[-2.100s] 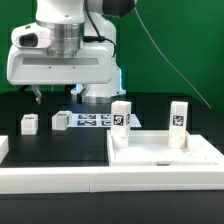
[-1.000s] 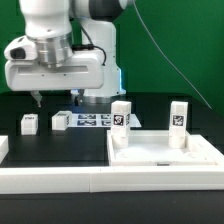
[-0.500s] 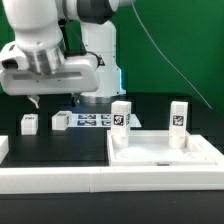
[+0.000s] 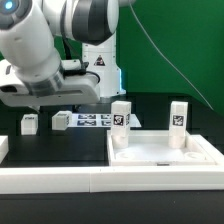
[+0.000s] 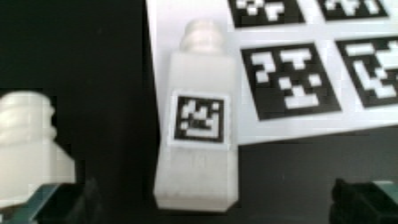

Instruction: Assemble square table

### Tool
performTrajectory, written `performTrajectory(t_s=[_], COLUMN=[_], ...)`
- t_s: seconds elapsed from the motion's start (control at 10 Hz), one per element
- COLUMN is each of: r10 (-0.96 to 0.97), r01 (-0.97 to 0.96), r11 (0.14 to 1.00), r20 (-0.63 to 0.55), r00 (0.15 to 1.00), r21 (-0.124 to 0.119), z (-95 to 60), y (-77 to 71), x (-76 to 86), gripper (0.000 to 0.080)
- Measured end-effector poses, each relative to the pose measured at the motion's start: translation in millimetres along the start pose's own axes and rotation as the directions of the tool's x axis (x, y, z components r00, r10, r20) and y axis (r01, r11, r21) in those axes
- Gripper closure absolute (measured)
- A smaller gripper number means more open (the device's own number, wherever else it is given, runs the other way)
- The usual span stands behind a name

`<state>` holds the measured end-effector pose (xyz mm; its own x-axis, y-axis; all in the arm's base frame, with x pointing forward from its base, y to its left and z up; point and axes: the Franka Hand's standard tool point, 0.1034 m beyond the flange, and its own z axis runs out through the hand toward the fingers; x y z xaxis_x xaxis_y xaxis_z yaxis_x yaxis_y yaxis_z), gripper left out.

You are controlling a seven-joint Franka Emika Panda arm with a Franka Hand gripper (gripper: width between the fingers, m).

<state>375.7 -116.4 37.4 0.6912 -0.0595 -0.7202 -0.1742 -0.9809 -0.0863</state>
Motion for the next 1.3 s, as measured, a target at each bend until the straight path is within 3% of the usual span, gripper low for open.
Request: performTrajectory(t_s=[0.1, 0.8, 1.3], r10=[-0.005, 0.022, 0.024], r01=[0.005, -0.022, -0.024], r11=[1.000, 0.999, 0.999], r20=[-0.026, 0.011, 0.002], r00=[1.000, 1.000, 1.000], r21=[-0.015, -0.024, -0.034], z=[-0.5, 28.4, 36.4], y=[-1.3, 1.7, 4.8], x=[5.8, 3.4, 6.6], gripper=[0.0151, 0.0151, 0.0151])
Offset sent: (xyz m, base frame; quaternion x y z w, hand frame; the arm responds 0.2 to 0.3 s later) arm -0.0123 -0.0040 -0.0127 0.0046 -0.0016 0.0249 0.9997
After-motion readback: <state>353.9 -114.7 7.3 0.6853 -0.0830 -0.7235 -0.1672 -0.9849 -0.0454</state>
